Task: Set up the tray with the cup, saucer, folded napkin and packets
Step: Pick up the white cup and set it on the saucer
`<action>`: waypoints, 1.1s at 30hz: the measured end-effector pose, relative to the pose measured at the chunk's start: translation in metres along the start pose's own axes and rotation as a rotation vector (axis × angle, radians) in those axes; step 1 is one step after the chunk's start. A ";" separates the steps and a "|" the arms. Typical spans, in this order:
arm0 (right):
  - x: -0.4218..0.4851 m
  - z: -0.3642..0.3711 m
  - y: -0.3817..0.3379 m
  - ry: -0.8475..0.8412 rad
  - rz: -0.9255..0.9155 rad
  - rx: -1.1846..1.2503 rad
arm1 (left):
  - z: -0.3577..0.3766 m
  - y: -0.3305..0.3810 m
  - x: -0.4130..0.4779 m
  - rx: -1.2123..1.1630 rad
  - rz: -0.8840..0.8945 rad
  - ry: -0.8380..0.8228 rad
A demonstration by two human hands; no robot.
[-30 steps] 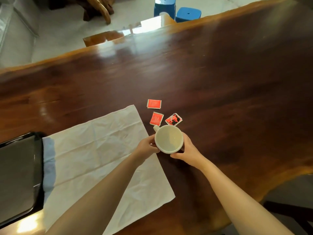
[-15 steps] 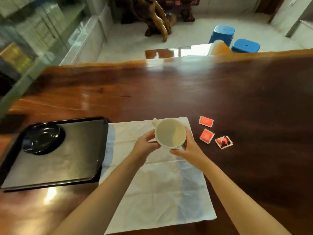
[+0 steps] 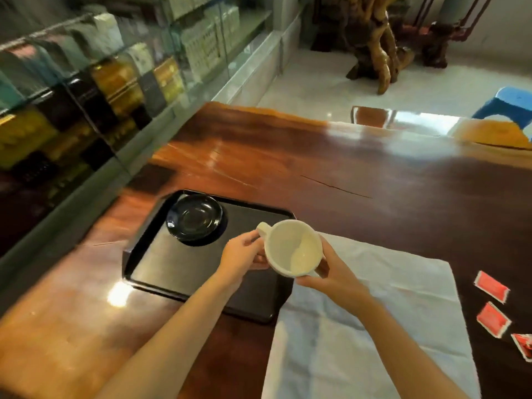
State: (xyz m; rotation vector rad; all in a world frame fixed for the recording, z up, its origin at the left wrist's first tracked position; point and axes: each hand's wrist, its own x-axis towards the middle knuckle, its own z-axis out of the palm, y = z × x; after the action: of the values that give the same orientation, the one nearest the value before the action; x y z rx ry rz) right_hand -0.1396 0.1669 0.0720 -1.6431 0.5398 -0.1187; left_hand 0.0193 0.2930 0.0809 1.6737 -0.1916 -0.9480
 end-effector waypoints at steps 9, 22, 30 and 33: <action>0.113 0.098 -0.017 -0.133 -0.013 -0.101 | -0.122 0.012 0.049 -0.053 -0.033 0.309; 0.227 0.170 -0.009 -0.189 0.030 -0.076 | -0.202 0.008 0.139 -0.090 -0.136 0.526; 0.268 0.172 -0.002 -0.232 0.099 -0.024 | -0.218 0.004 0.164 -0.084 -0.085 0.408; 0.269 0.173 0.005 -0.233 0.113 -0.020 | -0.221 -0.007 0.168 -0.046 -0.091 0.365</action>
State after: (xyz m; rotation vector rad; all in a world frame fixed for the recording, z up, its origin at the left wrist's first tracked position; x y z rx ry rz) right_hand 0.1625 0.2136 -0.0226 -1.6161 0.4542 0.1604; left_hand 0.2753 0.3631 0.0005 1.7924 0.1512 -0.6911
